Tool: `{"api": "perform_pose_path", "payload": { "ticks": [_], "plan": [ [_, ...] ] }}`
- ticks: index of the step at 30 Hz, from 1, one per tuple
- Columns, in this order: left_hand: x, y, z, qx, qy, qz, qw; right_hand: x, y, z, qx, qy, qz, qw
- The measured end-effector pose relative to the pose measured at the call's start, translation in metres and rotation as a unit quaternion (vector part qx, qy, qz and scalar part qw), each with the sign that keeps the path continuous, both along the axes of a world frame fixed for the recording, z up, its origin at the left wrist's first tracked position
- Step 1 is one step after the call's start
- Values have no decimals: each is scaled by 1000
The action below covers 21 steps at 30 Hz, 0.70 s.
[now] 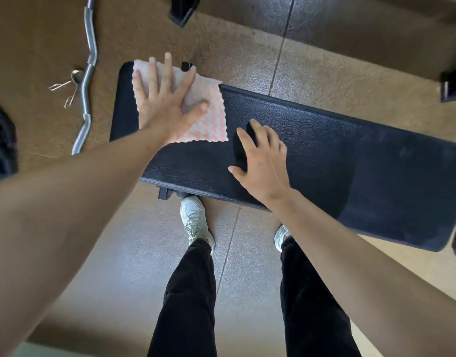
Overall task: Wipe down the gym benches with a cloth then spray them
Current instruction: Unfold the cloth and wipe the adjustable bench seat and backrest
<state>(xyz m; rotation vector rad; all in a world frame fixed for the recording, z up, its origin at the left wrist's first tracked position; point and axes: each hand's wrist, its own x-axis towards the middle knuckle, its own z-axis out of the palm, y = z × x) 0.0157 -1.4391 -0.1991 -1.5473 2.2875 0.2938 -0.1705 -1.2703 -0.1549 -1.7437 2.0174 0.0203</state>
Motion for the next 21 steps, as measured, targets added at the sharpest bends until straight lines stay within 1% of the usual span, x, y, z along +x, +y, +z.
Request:
{"api": "perform_pose_path", "payload": {
  "ticks": [3, 5, 7, 10, 17, 19, 21],
  "plan": [
    [14, 13, -4, -12, 16, 12, 1000, 19, -15, -3, -19, -18, 26, 999],
    [32, 28, -7, -16, 30, 27, 999, 29, -22, -9, -8, -6, 40, 999],
    [53, 45, -10, -23, 27, 49, 998, 37, -24, -16, 14, 21, 44, 999],
    [77, 71, -10, -11, 29, 95, 995, 42, -19, -22, 20, 47, 39, 998],
    [99, 149, -13, -20, 57, 138, 989, 48, -24, -12, 57, 61, 24, 996],
    [99, 148, -14, -10, 61, 136, 989, 50, -25, -11, 66, 65, 21, 995],
    [102, 136, -12, 1, 52, 104, 993, 51, -26, -10, 72, 65, 19, 995]
  ]
}}
